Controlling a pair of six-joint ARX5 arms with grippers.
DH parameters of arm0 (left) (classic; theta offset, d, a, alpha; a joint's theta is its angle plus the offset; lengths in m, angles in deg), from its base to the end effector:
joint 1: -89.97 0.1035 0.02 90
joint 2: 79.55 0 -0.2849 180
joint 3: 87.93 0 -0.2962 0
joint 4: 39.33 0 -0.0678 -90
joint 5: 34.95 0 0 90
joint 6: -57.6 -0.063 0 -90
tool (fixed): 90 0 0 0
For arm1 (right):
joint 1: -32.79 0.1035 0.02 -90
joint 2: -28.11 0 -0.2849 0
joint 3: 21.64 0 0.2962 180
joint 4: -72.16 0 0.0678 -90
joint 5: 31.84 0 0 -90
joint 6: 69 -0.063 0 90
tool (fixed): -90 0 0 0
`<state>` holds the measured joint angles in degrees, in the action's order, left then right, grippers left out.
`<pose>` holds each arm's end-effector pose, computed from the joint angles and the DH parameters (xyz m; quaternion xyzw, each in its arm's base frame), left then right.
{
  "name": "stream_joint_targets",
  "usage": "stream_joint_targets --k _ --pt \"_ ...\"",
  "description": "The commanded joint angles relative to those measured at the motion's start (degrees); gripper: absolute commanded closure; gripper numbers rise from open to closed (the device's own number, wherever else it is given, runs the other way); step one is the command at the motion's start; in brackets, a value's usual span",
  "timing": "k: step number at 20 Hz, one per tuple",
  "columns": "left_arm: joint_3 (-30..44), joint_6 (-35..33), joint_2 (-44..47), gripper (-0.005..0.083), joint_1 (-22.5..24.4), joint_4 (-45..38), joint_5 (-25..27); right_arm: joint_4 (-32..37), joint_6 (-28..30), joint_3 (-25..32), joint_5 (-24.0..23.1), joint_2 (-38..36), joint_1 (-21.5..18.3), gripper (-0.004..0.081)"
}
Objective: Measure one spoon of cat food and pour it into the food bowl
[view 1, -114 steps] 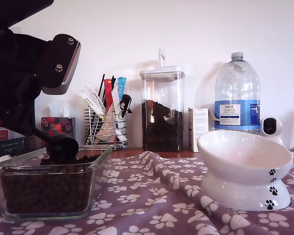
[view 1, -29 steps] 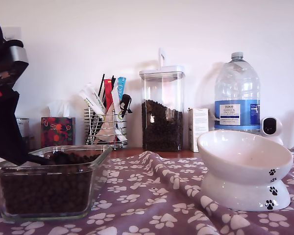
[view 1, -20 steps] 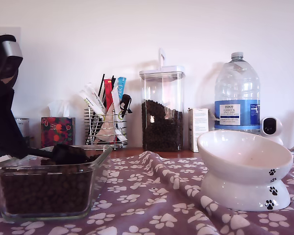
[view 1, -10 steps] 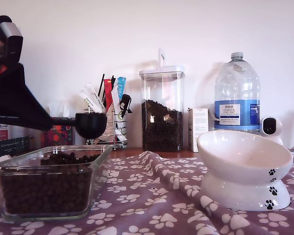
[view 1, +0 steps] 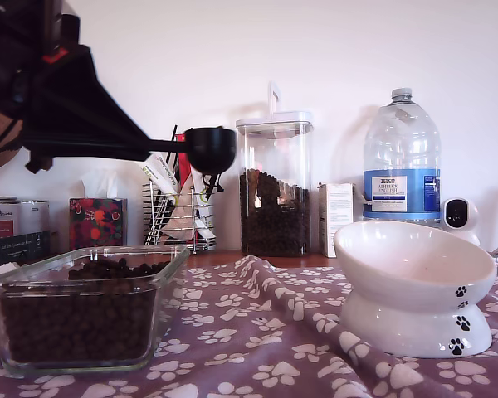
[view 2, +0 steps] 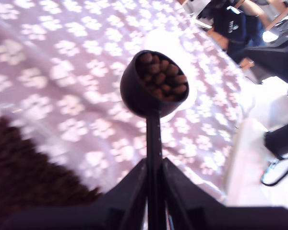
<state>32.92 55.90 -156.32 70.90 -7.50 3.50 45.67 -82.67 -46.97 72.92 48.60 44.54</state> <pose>0.2737 -0.1468 0.2099 -0.1060 0.3937 -0.5309 0.7429 0.1611 0.0499 0.1807 0.1187 0.2132 0.2013 0.9487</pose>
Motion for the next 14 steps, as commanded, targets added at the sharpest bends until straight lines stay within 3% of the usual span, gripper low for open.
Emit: stream_joint_targets --k 1,7,11,14 --pt "-0.7 3.5 -0.9 0.0794 -1.6 -2.5 -0.5 0.3 -0.1 0.1 0.3 0.3 0.3 0.0783" --pt "-2.6 11.3 -3.6 0.0794 -7.0 -8.7 1.9 0.4 -0.1 0.1 0.4 0.3 0.4 0.0783" --pt "-8.3 9.7 -8.1 0.0794 -11.1 -7.8 8.8 0.3 0.0 0.0 5.8 0.3 1.7 0.0783" --pt "-15.1 4.6 -12.1 0.0794 -14.2 -3.1 15.0 -3.5 0.0 -2.1 5.4 0.3 4.6 0.0783"
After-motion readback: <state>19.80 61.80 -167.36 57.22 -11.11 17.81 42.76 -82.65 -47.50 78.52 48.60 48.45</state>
